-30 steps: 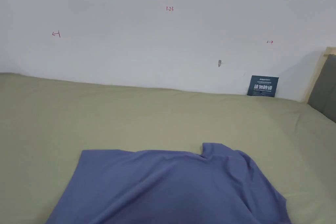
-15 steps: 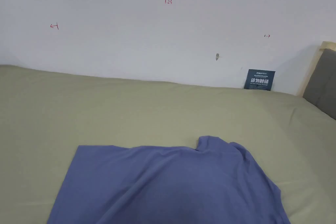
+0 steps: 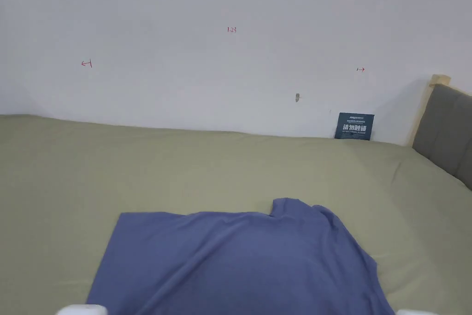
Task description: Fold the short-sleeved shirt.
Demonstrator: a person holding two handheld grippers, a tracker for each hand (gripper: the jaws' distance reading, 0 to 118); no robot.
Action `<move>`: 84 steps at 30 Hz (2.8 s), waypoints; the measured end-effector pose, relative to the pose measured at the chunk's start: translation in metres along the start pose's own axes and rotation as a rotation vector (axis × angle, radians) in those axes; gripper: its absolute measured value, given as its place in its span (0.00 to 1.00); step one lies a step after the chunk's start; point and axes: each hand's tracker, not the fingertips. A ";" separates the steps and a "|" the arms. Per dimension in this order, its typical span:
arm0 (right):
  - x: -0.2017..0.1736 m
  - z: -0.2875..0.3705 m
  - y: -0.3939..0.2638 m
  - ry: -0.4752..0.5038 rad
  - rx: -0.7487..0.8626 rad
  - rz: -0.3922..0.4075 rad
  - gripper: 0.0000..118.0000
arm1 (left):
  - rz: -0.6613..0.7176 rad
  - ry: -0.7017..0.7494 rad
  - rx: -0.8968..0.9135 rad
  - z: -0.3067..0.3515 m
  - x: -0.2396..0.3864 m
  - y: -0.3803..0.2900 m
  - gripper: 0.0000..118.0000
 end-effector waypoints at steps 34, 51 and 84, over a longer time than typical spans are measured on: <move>0.107 0.005 -0.018 0.014 -0.052 -0.136 0.03 | 0.263 0.051 -0.254 -0.098 -0.115 -0.034 0.20; 0.134 -0.106 -0.046 -0.006 -0.438 -0.039 0.47 | 0.252 0.003 -0.208 -0.078 -0.100 -0.035 0.02; 0.126 -0.193 0.142 0.051 -0.228 -0.165 0.02 | 0.086 -0.076 -0.265 -0.172 -0.119 0.144 0.02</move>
